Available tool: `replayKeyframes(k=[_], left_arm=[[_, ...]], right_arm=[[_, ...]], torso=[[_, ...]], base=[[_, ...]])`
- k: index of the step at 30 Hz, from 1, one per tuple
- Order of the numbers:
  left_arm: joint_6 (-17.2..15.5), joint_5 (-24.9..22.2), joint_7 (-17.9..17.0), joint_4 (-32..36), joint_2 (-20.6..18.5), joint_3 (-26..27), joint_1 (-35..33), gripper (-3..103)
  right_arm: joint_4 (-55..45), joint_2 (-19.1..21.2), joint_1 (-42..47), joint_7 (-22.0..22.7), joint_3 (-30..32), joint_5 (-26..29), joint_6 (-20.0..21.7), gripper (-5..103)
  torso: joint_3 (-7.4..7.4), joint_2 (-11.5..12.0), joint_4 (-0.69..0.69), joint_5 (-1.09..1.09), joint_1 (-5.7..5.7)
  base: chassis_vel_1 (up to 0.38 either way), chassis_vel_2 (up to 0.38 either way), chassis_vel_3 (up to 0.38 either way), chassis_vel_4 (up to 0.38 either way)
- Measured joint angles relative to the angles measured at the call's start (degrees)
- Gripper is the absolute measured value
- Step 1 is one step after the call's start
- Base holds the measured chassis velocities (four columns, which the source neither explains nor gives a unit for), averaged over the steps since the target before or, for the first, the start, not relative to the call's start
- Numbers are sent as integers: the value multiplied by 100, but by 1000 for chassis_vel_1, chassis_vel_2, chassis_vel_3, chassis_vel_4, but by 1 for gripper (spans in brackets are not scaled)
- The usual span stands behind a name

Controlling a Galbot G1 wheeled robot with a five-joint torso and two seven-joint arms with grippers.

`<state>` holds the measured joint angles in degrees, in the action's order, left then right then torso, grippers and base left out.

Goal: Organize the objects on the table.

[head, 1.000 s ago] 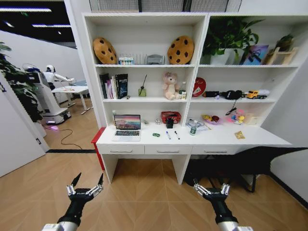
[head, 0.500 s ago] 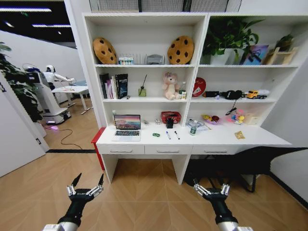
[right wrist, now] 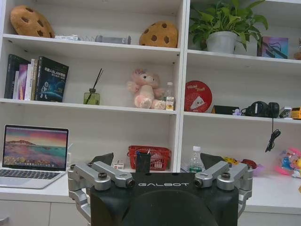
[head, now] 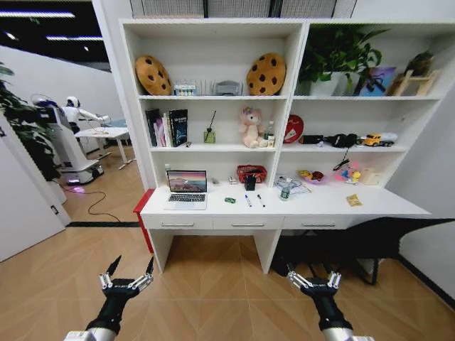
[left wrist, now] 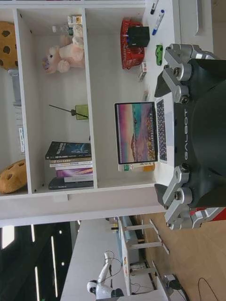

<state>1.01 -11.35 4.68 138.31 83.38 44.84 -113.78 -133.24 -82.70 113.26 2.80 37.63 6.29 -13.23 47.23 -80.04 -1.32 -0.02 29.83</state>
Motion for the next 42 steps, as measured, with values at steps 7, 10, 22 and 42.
replayKeyframes(k=[7,10,22,42], left_arm=[[10,0,0,3,11,8,-4,100],[11,0,0,3,11,8,-4,100],[21,3,3,1,11,5,-4,100],[162,74,25,29,14,70,22,101]], right_arm=[[6,9,-7,-2,-11,-1,-13,100],[6,5,-5,-2,-16,-3,-16,100],[14,8,23,-6,-23,-18,-68,100],[28,19,-15,-199,-90,-152,-445,100]], torso=[[1,1,2,6,1],[1,1,-1,-5,2],[2,2,-1,-2,2],[2,3,-2,-6,8]], base=[[-203,220,219,-206],[-257,229,267,-251],[-333,319,331,-328],[-316,321,319,-320]])
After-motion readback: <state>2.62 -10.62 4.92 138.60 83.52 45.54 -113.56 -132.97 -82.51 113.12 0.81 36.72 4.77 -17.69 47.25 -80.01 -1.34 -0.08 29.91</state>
